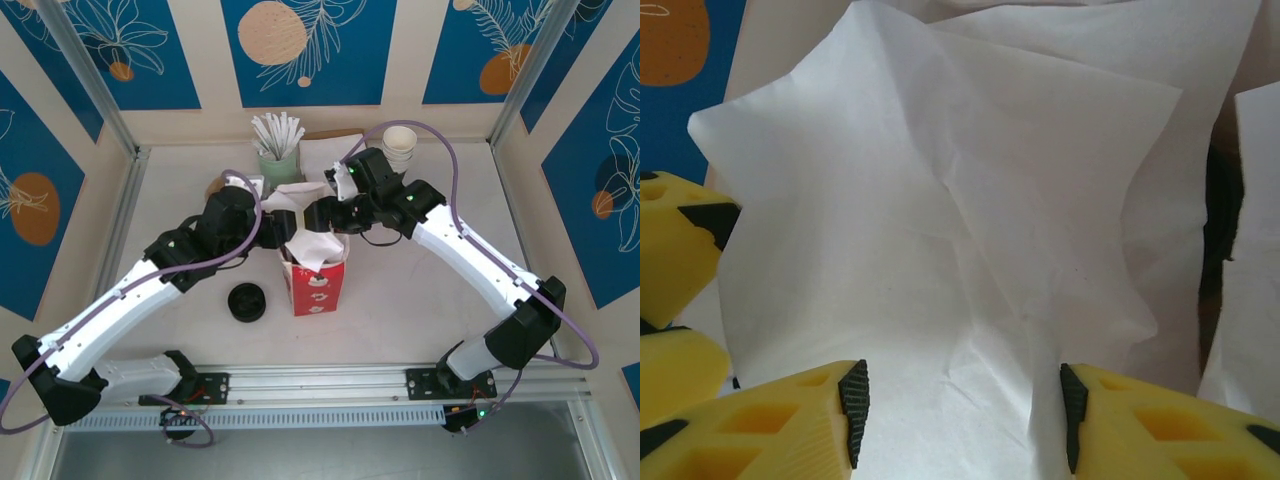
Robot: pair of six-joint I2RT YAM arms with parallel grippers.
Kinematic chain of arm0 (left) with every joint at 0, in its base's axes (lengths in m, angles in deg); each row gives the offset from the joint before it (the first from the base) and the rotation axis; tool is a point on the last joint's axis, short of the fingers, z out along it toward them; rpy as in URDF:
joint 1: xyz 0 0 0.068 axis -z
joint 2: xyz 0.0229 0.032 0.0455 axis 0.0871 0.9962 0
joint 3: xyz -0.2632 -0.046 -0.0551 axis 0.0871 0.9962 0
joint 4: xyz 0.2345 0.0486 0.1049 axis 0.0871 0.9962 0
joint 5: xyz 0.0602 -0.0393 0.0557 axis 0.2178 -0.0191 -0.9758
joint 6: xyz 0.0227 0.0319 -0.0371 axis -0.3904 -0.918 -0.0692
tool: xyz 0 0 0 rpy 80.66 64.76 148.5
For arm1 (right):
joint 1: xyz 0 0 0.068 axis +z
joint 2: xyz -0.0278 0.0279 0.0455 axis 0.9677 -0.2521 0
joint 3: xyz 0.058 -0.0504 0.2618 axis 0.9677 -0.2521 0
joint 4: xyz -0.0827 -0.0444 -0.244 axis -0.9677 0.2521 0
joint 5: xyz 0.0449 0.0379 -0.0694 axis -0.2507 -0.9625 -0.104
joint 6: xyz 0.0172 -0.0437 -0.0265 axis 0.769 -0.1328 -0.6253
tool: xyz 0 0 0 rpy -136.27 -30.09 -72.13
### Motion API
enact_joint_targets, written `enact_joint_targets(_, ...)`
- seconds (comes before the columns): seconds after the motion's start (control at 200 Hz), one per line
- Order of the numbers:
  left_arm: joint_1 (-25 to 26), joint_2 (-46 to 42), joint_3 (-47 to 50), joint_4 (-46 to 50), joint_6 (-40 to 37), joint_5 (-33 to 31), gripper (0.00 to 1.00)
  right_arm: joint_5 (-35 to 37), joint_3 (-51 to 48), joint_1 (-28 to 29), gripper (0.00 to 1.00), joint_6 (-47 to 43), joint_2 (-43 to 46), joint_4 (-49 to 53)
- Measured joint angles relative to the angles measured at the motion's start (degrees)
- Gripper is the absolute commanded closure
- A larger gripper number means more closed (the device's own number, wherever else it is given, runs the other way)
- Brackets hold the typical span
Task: Pack the takeout coffee
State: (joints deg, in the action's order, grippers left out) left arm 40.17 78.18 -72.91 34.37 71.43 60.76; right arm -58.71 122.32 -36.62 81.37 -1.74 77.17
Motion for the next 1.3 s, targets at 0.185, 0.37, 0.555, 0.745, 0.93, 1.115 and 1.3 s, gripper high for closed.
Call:
enact_joint_targets(0.185,-0.2,3.0,-0.2,-3.5,0.9,2.9,0.43,1.4,0.1,0.0,0.41,-1.9,2.9,0.3)
enact_joint_targets(0.37,-1.0,4.2,-1.9,-3.8,1.1,3.7,0.43,2.8,0.2,0.0,0.39,-4.5,5.4,0.6)
enact_joint_targets(0.555,-2.6,3.3,-5.1,-2.0,0.9,2.6,0.42,3.2,0.3,0.5,0.4,-6.6,5.9,0.8)
enact_joint_targets(0.745,-4.3,-2.2,-5.9,2.2,-0.4,-0.1,0.41,2.8,0.9,2.5,0.46,-7.5,4.7,0.3)
enact_joint_targets(0.93,-5.7,-8.4,-5.6,5.4,-0.6,-2.6,0.41,1.2,1.0,4.0,0.51,-7.5,0.3,-1.8)
enact_joint_targets(1.115,-6.6,-11.9,-3.4,7.3,-0.5,-3.5,0.41,1.3,1.8,5.9,0.59,-8.2,-5.5,-1.8)
enact_joint_targets(1.3,-7.0,-12.4,-1.7,8.9,-0.5,-4.1,0.41,2.8,1.9,7.4,0.59,-8.9,-8.7,-1.6)
